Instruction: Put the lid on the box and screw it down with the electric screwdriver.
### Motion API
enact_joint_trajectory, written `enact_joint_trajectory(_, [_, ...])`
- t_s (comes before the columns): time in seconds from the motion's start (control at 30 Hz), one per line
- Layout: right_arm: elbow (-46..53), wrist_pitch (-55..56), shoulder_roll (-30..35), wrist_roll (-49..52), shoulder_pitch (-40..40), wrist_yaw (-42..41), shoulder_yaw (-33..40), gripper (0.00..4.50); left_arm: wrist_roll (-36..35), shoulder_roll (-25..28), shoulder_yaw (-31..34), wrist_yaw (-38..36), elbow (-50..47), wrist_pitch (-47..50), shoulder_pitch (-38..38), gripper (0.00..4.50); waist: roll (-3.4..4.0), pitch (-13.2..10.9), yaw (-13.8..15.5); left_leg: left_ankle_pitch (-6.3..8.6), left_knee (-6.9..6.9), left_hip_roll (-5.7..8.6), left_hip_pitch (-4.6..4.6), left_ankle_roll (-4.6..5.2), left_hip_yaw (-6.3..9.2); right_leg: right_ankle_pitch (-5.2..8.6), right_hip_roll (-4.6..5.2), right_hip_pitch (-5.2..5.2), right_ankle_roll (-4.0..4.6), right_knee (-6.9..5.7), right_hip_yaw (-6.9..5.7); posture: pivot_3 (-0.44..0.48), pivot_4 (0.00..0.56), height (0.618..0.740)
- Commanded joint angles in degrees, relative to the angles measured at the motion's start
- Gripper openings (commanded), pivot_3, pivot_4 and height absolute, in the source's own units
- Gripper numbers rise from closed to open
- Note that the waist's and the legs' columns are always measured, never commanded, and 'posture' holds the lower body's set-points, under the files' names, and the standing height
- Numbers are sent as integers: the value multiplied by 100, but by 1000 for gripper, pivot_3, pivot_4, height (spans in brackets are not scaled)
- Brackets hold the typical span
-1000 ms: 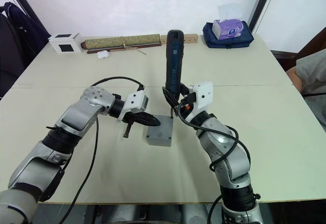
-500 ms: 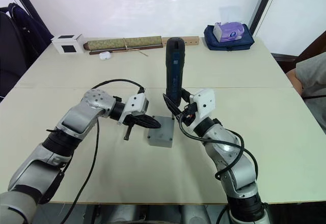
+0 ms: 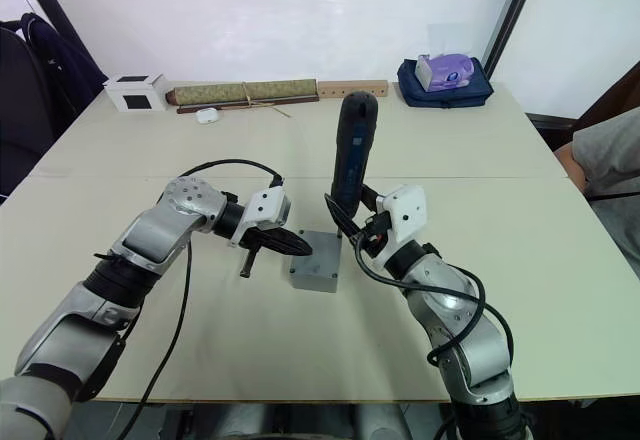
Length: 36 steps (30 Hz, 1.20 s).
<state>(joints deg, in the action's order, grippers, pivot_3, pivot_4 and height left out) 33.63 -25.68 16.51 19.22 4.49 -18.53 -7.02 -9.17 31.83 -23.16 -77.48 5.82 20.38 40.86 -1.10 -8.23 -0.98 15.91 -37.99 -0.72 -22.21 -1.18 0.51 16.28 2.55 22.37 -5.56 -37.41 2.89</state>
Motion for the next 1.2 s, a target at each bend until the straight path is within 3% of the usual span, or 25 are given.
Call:
enact_joint_trajectory(0.03, [-581,-485,94,-196,-287,-30,-357,1780,175,19,-177,-21,-49,-5,-86,0,-6,26,3,0,2,-1,6,1,1,2,-1,-6,3,5,0,0,150,740])
enact_joint_trajectory(1.2, [-886,-527,46,-333,-179,-73,-353,1780,276,-18,-229,-13,-21,-43,-172,0,-28,55,10,2,19,-20,15,3,2,9,2,-16,16,31,0,0,150,740])
